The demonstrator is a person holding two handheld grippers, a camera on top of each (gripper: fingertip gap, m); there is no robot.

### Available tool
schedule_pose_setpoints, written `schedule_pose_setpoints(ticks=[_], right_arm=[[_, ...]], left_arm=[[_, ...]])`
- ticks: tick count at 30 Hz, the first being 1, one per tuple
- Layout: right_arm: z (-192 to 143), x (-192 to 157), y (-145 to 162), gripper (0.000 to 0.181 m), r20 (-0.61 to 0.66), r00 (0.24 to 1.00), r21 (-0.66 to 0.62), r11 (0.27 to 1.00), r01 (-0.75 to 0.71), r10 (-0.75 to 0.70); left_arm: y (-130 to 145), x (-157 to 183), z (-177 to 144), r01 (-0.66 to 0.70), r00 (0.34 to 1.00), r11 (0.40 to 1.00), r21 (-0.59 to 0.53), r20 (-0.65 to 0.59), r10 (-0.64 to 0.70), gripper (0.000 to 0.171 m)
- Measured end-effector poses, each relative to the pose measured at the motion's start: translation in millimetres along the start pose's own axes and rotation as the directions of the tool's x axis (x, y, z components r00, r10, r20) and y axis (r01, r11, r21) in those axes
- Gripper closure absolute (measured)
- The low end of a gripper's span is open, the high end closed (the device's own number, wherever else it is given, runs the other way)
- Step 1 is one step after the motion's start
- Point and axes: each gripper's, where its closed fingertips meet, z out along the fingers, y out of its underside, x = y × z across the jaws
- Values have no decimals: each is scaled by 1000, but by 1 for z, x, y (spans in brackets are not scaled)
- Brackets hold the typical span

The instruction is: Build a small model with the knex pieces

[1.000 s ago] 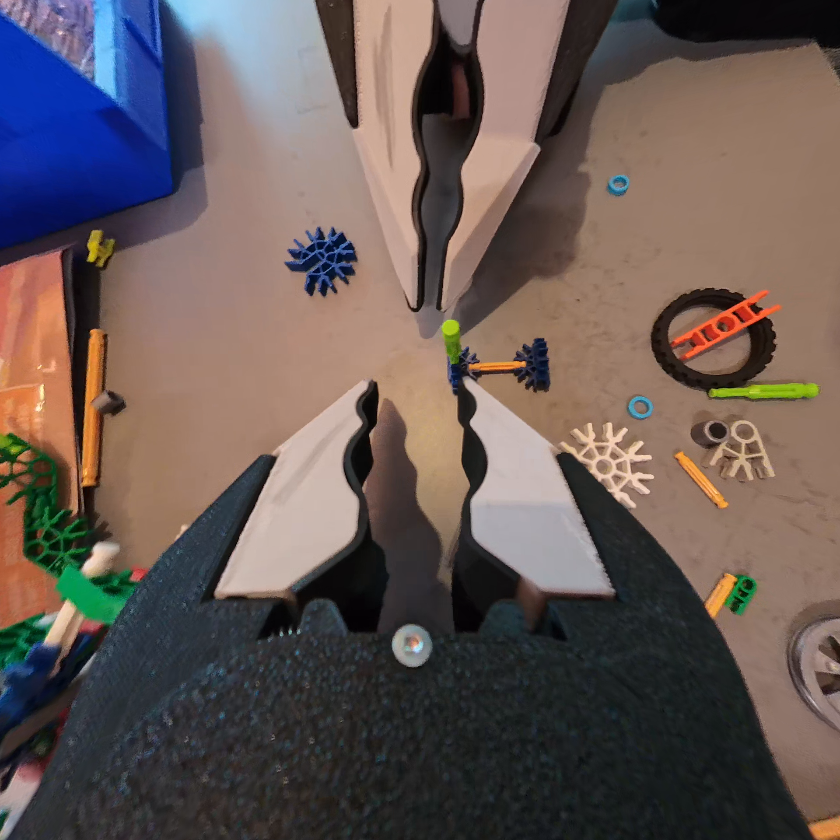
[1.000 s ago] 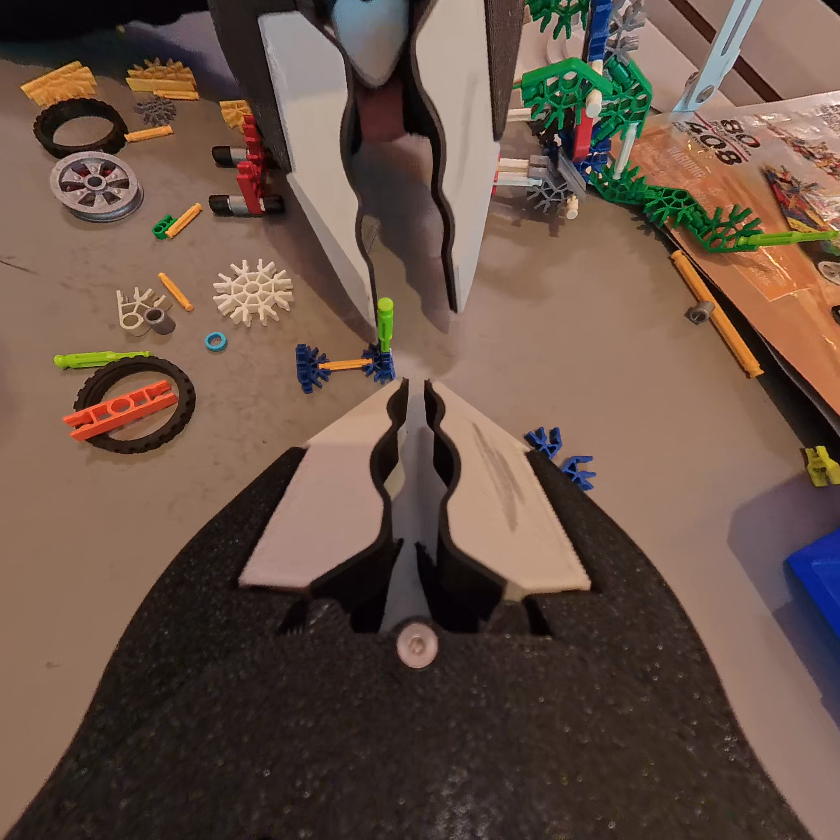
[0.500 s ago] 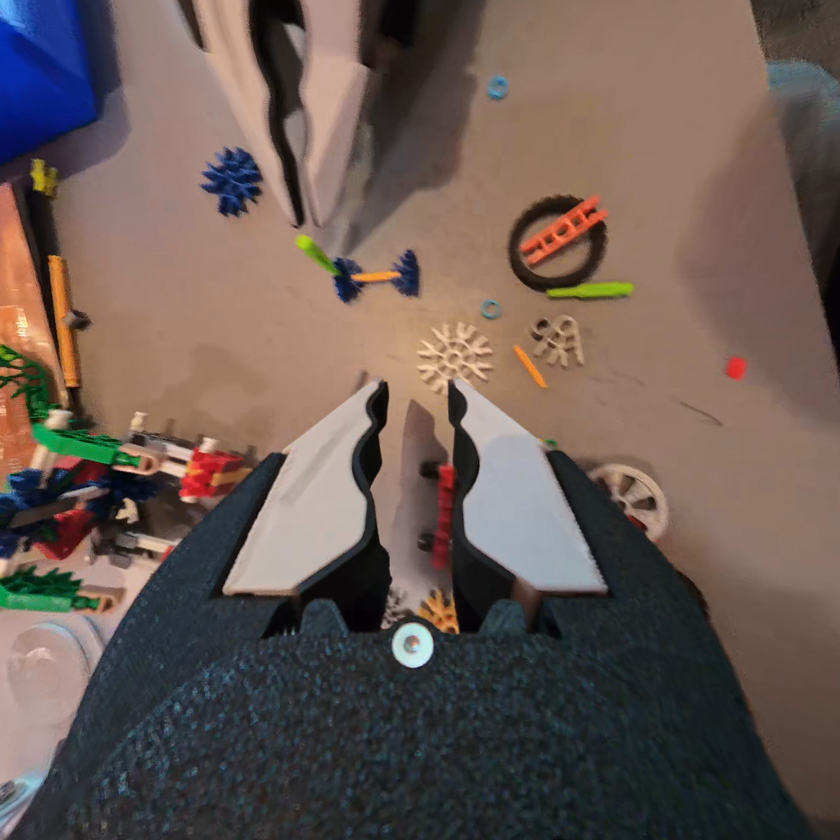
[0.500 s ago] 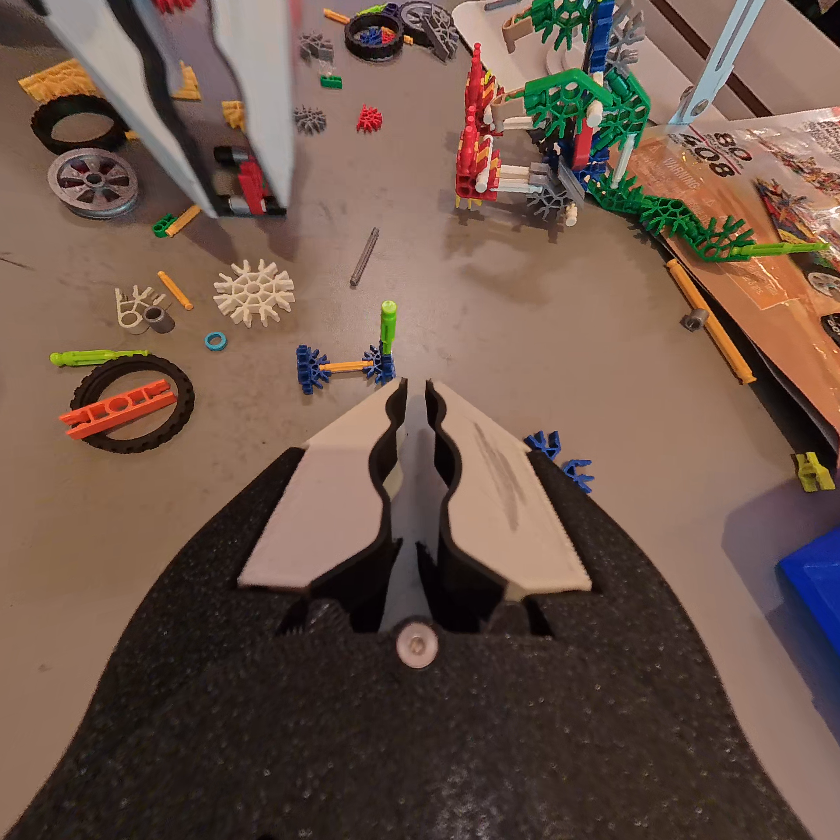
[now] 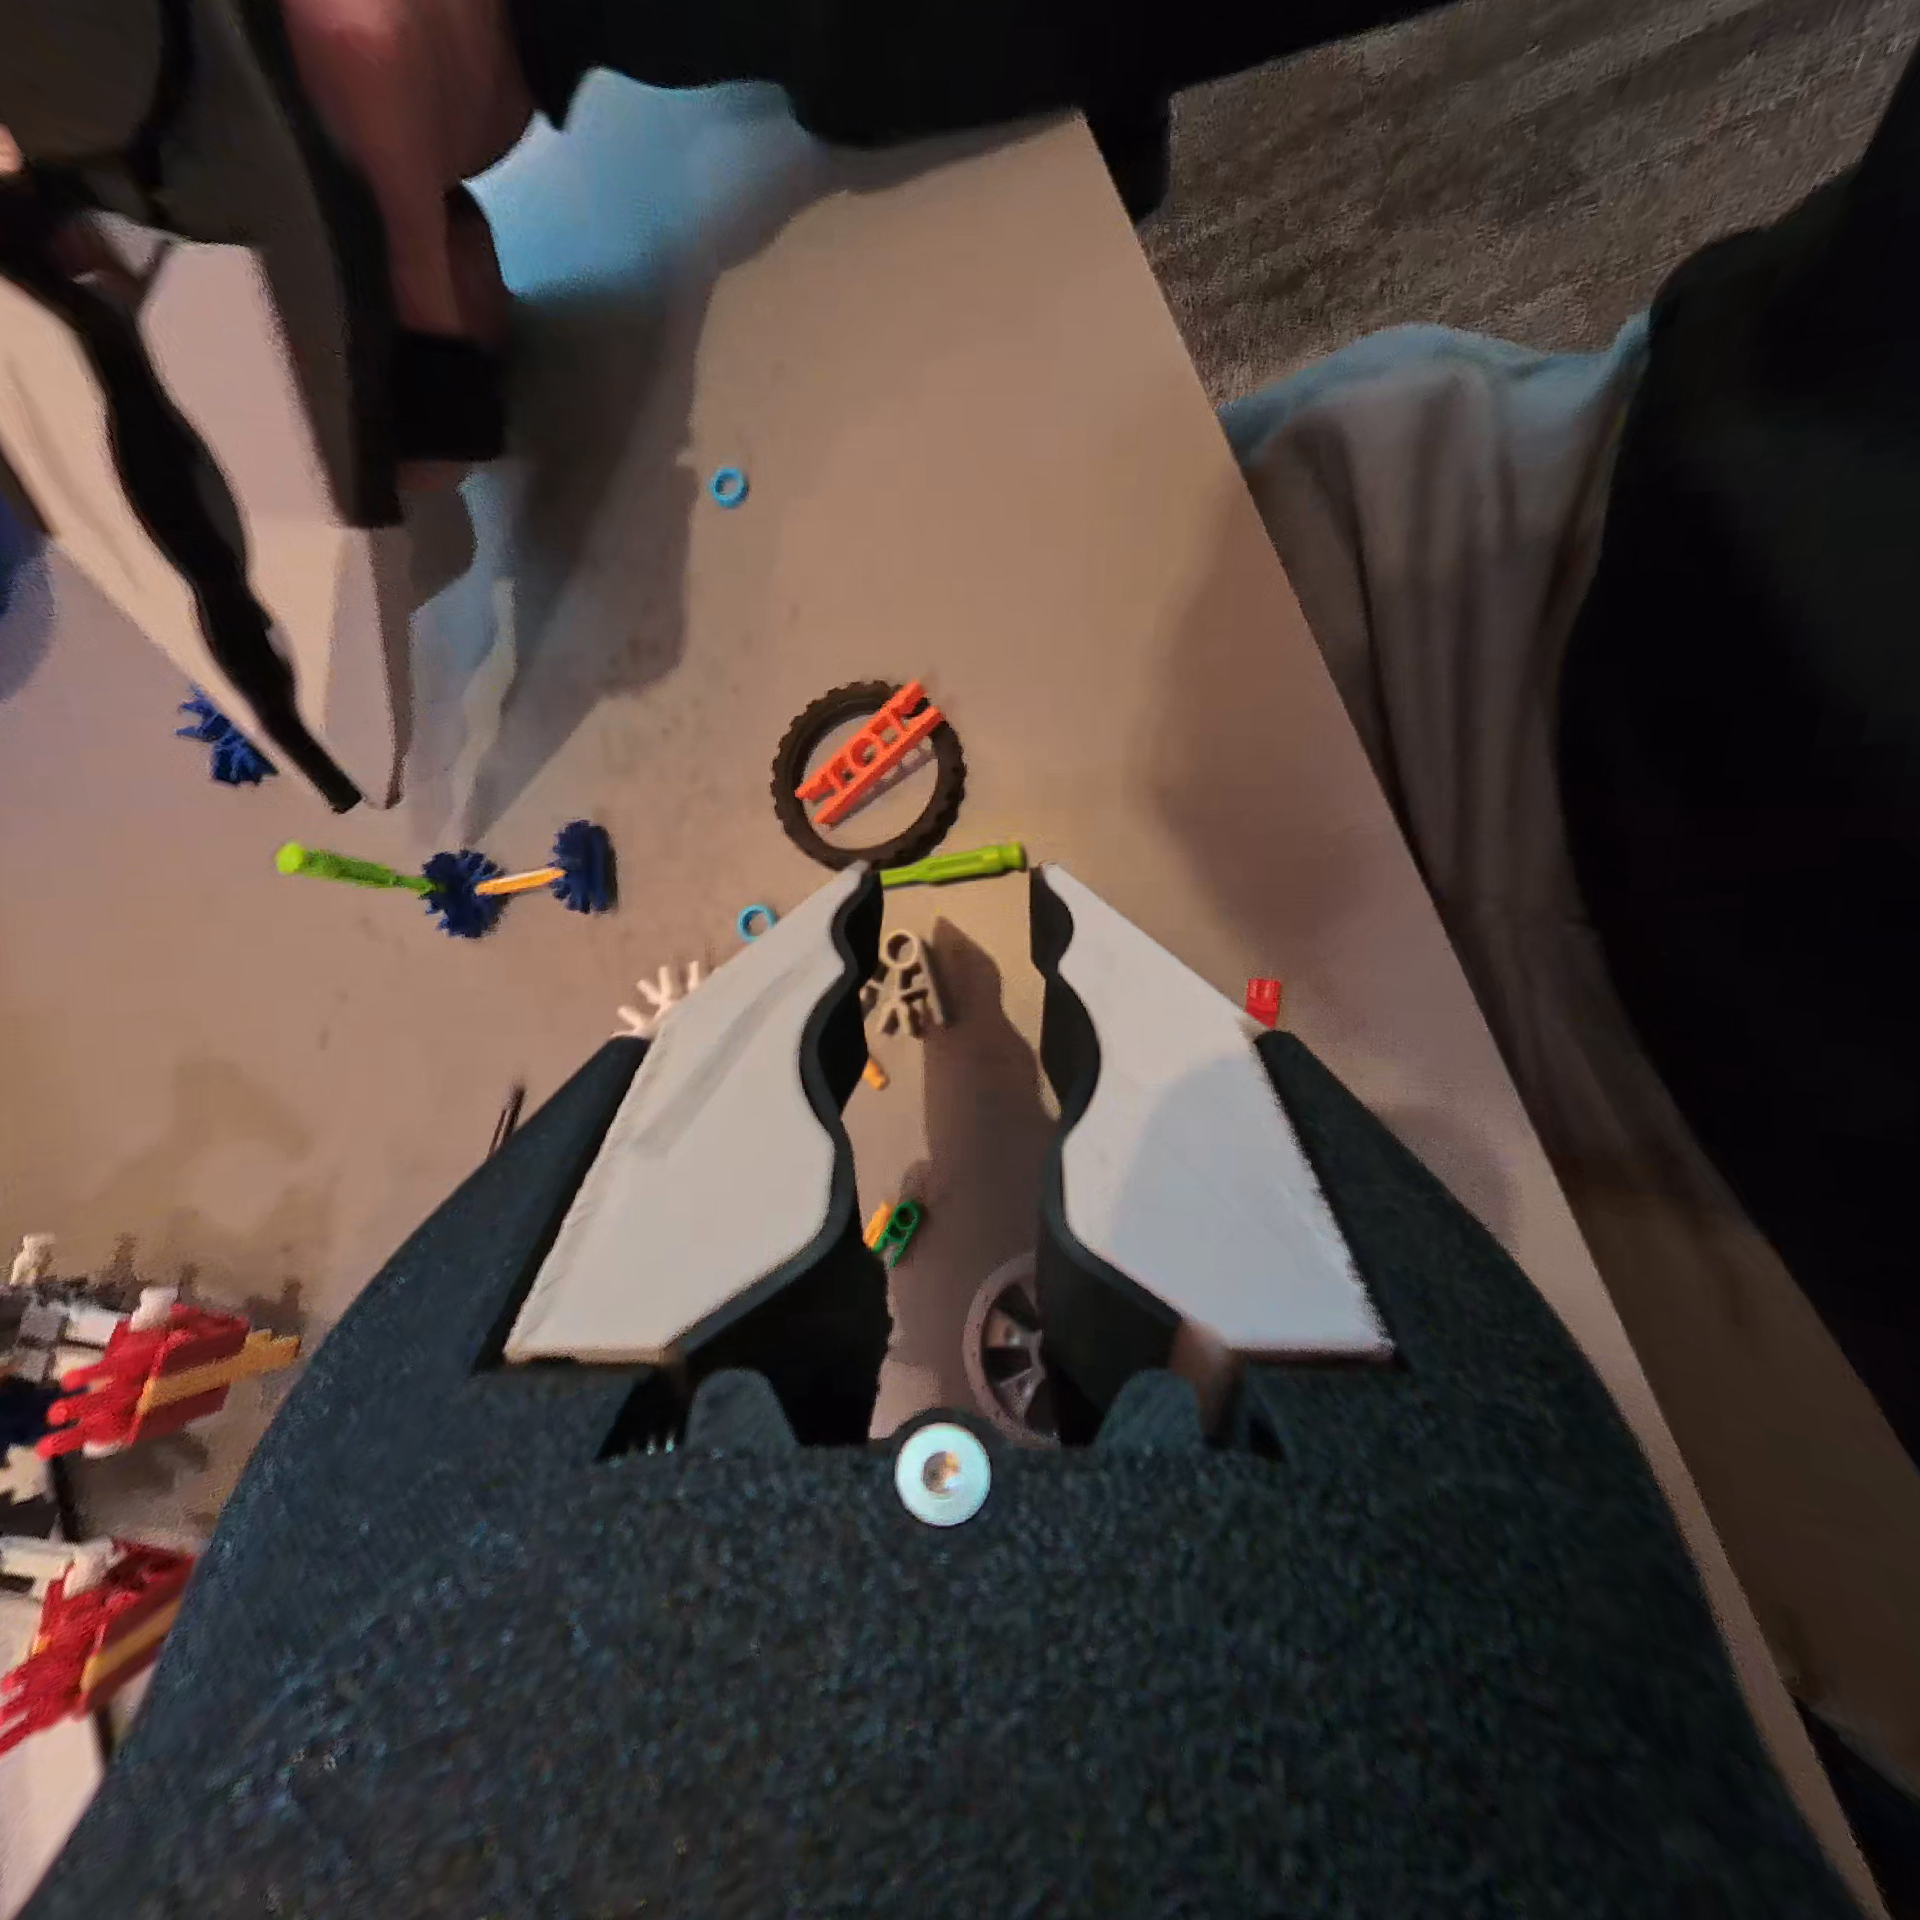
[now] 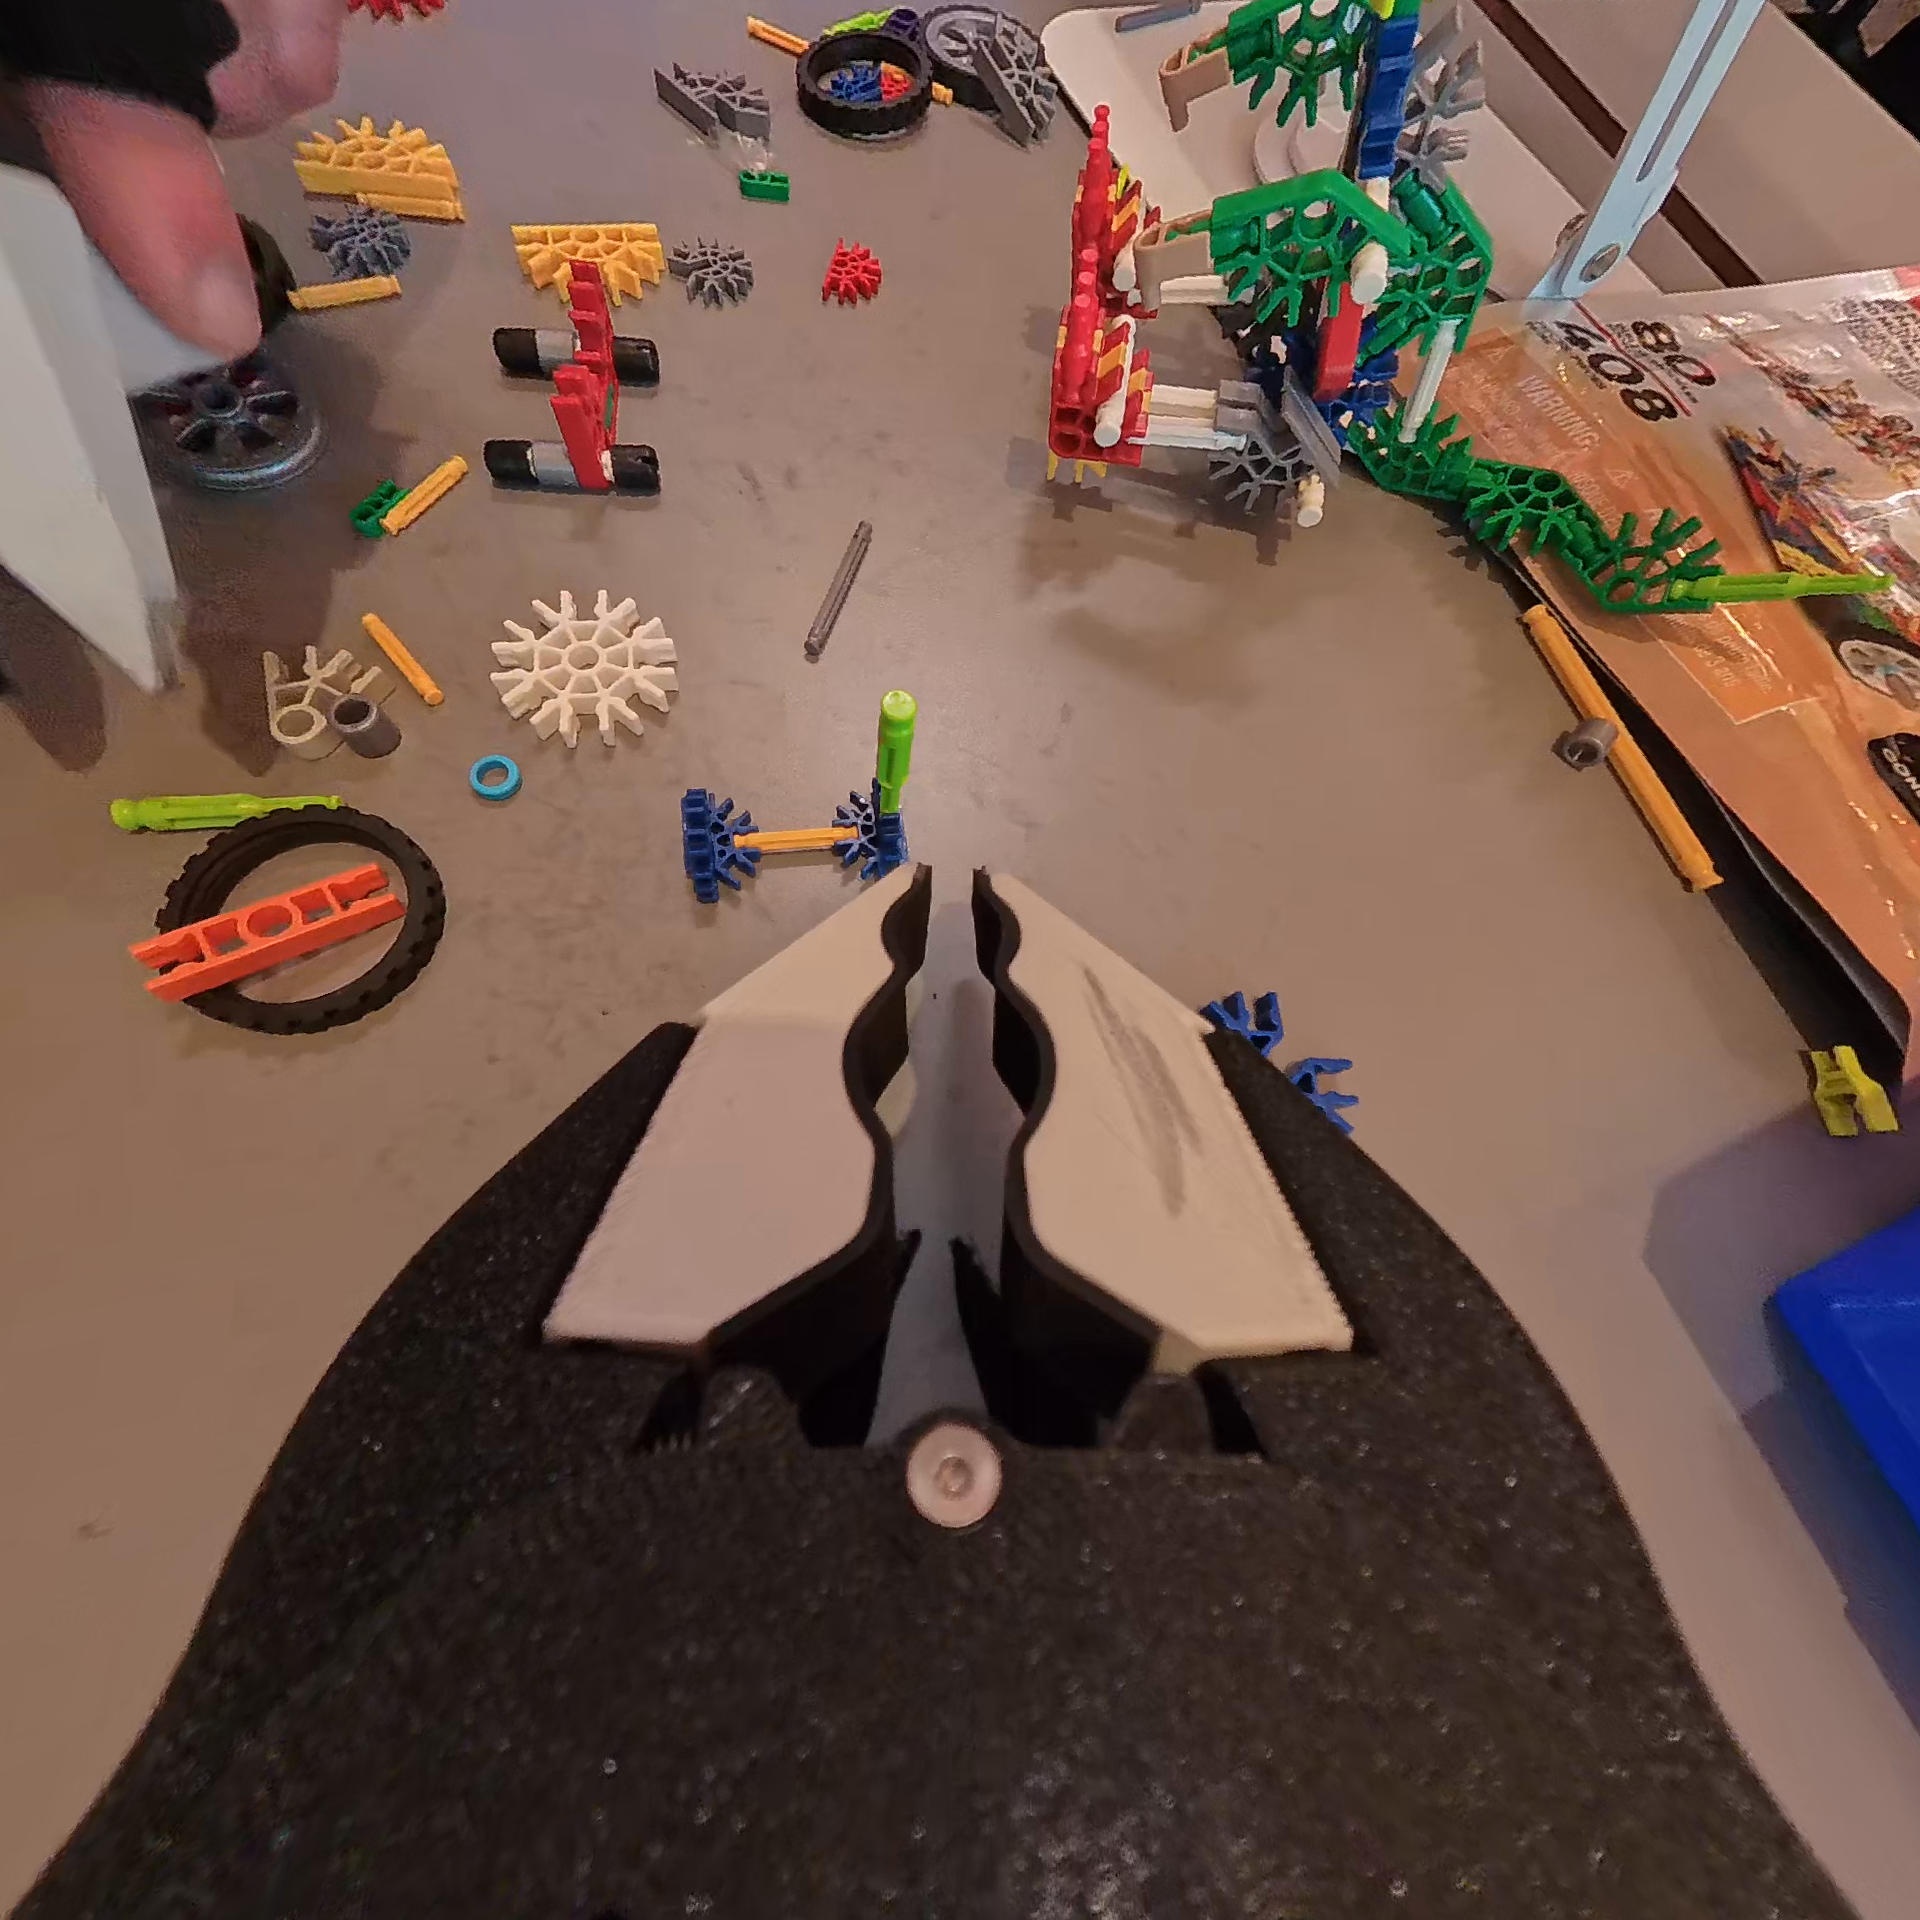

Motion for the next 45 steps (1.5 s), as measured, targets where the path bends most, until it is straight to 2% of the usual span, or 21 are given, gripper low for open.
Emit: schedule_pose_setpoints(ticks=[2,4,8,14,21,25,30,41,45], right_arm=[[0,0,-1,174,-2,1000,3,1000,0,0],[-1,0,-1,174,-2,1000,4,1000,2,-2],[-1,0,-1,174,-2,1000,5,1000,4,-4],[-2,0,-2,174,-8,1000,5,1000,8,-8],[-2,0,-2,174,-10,1000,2,1000,13,-13],[-2,1,-2,174,-13,1000,3,1000,12,-12],[-3,1,-2,174,-16,1000,7,1000,13,-13],[-6,2,-5,174,-23,1000,22,1000,10,-10],[-15,4,-15,174,-19,1000,83,996,-13,15]], left_arm=[[6,0,9,-79,996,996,-45,37,80,148],[7,6,15,-121,992,992,-44,14,122,151],[16,4,22,-118,993,990,-80,-10,118,160],[12,7,26,-100,995,993,-57,-12,99,170],[1,-1,19,-146,989,989,3,17,146,158],[6,-1,29,-192,981,981,-39,-22,191,159],[4,7,29,-216,976,976,-30,-45,215,164],[7,9,29,-179,983,983,-45,-42,177,169],[-6,-6,18,-93,995,994,65,26,91,169]])
